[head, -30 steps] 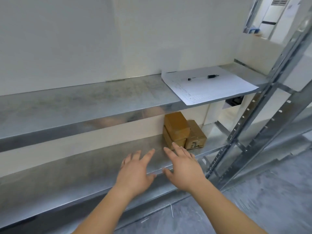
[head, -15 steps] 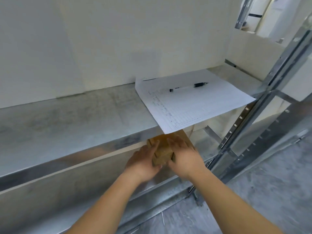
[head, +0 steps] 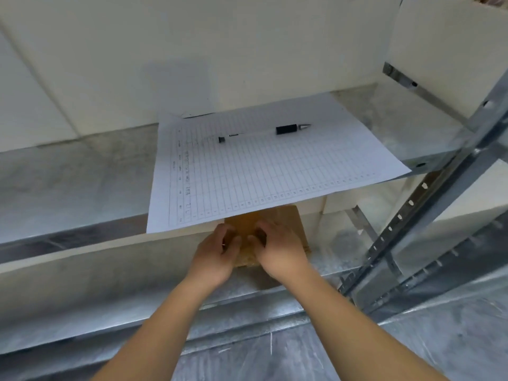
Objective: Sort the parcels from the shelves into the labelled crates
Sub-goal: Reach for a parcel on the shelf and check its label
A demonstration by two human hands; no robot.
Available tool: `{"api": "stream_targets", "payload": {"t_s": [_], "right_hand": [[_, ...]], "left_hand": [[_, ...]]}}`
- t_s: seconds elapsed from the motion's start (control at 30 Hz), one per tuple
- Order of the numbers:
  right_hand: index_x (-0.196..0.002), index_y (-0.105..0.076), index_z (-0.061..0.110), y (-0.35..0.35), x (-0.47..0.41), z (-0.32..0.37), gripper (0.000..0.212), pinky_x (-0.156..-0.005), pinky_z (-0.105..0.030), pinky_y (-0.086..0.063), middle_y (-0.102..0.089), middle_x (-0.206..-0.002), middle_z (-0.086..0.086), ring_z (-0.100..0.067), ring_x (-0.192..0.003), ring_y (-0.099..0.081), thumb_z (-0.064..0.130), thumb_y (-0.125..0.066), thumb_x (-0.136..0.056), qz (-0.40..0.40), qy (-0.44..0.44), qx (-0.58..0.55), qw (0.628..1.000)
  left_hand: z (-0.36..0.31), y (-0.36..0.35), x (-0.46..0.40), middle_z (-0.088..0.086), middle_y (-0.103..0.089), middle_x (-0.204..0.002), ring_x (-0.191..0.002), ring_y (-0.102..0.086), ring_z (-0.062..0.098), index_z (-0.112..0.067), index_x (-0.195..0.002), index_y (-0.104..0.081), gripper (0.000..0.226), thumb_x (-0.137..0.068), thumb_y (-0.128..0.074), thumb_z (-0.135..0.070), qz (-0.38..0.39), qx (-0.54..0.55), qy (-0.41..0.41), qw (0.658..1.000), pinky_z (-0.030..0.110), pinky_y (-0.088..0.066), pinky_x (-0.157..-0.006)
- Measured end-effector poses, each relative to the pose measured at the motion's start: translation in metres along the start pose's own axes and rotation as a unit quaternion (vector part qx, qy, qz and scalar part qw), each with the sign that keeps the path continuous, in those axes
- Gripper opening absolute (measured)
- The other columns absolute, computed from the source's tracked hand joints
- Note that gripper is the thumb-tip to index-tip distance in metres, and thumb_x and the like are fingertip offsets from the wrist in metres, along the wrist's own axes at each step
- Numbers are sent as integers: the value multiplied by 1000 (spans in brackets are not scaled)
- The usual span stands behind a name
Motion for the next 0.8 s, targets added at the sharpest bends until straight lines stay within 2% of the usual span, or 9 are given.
{"api": "stream_targets", "payload": {"t_s": [0.03,0.13,0.23,0.3,0.43,0.53,0.63,0.73,0.8], "right_hand": [[-114,-56,26,1,1,0,25,-70,-31,-46,-58,-102,7,-16,-87,-57,42,-59,-95,8,-5,-19,1000],[-141,-36,41,2,3,2,69,-71,-28,-52,-60,-112,11,-11,-89,-62,36,-71,-82,43,-27,-125,991],[-147,-17,53,-2,5,14,99,-73,-32,-60,-58,-124,9,-10,-93,-64,29,-79,-73,91,-3,-171,981],[-149,-5,57,-10,9,26,114,-75,-37,-62,-50,-135,7,-11,-94,-64,26,-83,-71,136,18,-155,978],[-142,25,67,-38,16,53,142,-69,-33,-61,-39,-156,-2,-14,-89,-67,29,-90,-68,203,59,-102,972],[-151,12,56,-56,27,86,135,-83,-38,-59,-36,-151,-3,-21,-107,-60,34,-91,-67,224,109,-57,967],[-149,-8,50,-71,42,122,114,-92,-40,-54,-40,-143,-2,-25,-116,-56,38,-89,-69,229,161,-49,959],[-139,-23,52,-89,59,154,83,-91,-37,-50,-48,-133,3,-19,-113,-56,48,-80,-79,242,197,-86,946],[-131,-32,51,-100,72,179,53,-90,-36,-50,-53,-127,9,-14,-109,-57,59,-65,-90,245,223,-118,936]], "left_hand": [[1,1,3,-9,-64,-100,-88,-64,15,-34,-119,-48,25,-97,-58,-37,-11,1,12,1000,25,-49,-69],[6,11,17,-5,-65,-101,-84,-67,12,-38,-140,-27,74,-84,-75,-37,-33,44,59,997,26,-51,-64],[9,22,33,-3,-65,-96,-79,-69,13,-49,-150,0,117,-71,-85,-37,-37,46,65,996,29,-58,-62],[15,33,44,-1,-64,-92,-74,-69,13,-53,-151,11,129,-67,-83,-30,-52,15,67,996,36,-62,-63],[31,55,72,1,-61,-89,-72,-66,15,-54,-149,25,143,-64,-85,-20,-53,-33,91,994,36,-60,-61],[50,72,97,0,-60,-96,-77,-65,15,-62,-146,19,141,-62,-85,-19,-59,-29,85,994,39,-60,-66],[67,96,126,-2,-58,-113,-89,-64,13,-63,-145,-6,122,-59,-84,-26,-97,-12,83,992,39,-59,-73],[85,117,160,-3,-64,-92,-73,-66,13,-60,-133,-24,97,-66,-82,-20,-143,14,88,986,37,-59,-64],[101,133,187,2,-67,-77,-66,-66,13,-57,-127,-32,72,-77,-79,-36,-186,45,100,976,34,-58,-63]]}}
Point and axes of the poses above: each hand's wrist, its own x-axis away from the middle knuckle, its own y-axis out of the back of the hand, z = x × y, the point moved 9 cm from there along -x, towards the middle knuckle
